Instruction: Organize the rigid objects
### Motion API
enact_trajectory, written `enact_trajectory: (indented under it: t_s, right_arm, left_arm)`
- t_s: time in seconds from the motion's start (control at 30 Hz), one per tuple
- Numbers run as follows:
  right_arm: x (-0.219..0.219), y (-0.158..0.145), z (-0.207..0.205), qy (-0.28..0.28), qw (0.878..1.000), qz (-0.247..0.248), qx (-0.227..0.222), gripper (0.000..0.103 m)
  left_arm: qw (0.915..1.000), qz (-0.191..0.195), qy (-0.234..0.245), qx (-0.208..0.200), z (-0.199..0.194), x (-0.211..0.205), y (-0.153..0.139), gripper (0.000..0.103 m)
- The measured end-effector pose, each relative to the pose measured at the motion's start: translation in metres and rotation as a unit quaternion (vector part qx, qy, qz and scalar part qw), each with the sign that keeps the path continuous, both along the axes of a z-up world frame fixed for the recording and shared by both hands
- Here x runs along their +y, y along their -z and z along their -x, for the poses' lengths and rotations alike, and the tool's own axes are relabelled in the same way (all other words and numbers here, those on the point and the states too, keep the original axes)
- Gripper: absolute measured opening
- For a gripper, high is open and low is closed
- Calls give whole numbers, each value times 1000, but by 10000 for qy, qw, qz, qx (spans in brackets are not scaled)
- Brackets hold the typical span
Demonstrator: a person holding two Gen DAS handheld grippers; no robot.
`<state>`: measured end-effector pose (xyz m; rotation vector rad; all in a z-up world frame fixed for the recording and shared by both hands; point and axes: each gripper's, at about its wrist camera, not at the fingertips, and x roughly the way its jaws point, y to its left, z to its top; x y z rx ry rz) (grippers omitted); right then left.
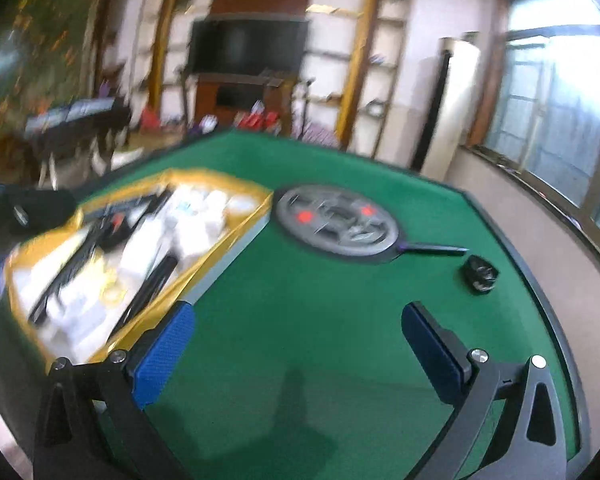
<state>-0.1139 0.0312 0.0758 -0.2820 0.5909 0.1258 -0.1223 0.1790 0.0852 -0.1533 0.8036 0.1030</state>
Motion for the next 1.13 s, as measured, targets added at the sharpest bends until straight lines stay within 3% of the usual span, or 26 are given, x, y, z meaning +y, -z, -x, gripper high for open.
enact_trajectory:
  t_s: [0.13,0.4,0.77,1.13]
  right_arm:
    - [22,11,10,-255,9993,182,211,103]
    - [48,8,31,-383,9986,349,-44,103]
    - [77,-2,57,-638,9944,737,-419,103]
    - [76,-3,57,-614,9953,658,-344,103]
  left_arm:
    - [9992,-150,-290,211,14,17,16,103]
    - [9961,-269,-812,201,36,55,29,103]
    - [9969,-120,-765,144,42,61,29,103]
    - [9962,-240,-830,98,43,58,26,103]
